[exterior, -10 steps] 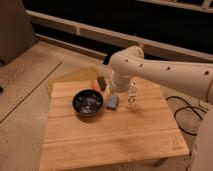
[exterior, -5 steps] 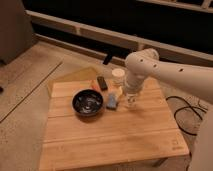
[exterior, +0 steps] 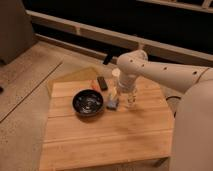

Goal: Knock the bottle over

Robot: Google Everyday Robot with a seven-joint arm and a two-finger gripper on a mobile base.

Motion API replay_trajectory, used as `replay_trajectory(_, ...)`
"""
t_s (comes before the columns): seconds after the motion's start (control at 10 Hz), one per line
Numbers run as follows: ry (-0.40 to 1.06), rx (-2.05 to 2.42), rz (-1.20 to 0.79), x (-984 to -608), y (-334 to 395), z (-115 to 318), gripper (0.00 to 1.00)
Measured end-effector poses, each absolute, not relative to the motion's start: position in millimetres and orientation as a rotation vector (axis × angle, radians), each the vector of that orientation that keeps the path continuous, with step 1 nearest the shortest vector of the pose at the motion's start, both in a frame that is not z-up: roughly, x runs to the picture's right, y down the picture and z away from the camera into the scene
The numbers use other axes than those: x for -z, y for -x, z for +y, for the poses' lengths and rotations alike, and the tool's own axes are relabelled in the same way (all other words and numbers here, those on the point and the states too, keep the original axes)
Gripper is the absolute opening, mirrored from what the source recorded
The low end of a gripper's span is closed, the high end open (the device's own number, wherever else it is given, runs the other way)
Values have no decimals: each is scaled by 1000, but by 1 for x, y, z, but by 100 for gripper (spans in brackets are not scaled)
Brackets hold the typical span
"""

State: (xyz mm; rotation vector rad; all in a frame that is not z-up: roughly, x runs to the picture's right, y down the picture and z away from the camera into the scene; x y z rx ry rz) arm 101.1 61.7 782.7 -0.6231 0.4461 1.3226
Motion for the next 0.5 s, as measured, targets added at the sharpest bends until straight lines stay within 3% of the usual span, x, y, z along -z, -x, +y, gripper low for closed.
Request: replay_trajectory(0.5,480,-1345,461,-737,-107,48,65)
